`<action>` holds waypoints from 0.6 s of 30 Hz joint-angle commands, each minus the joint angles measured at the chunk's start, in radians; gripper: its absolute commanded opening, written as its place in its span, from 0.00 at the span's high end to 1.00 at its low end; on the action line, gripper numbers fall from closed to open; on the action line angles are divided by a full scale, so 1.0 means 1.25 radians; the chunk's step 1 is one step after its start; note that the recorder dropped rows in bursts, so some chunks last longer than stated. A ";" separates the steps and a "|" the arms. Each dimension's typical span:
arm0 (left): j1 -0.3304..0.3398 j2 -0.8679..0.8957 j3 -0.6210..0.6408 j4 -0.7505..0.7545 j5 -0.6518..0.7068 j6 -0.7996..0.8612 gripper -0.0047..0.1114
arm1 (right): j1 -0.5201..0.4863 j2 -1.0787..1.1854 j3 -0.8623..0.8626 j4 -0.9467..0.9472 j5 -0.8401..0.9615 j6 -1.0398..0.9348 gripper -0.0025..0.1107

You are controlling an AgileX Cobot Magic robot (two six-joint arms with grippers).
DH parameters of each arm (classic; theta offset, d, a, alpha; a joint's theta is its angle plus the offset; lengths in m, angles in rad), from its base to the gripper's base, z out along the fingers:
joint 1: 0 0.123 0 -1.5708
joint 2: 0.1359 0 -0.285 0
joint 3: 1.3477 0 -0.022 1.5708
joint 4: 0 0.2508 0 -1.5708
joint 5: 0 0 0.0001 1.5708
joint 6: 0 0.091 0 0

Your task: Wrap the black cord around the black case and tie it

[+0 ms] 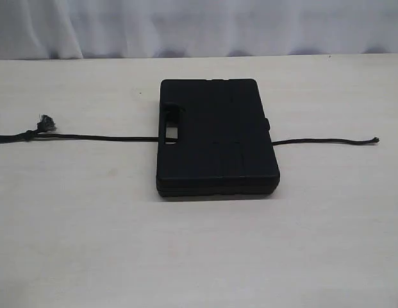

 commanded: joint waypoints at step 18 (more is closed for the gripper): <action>-0.004 -0.003 0.001 -0.002 -0.006 -0.007 0.96 | -0.001 -0.005 0.001 -0.075 -0.722 0.193 0.94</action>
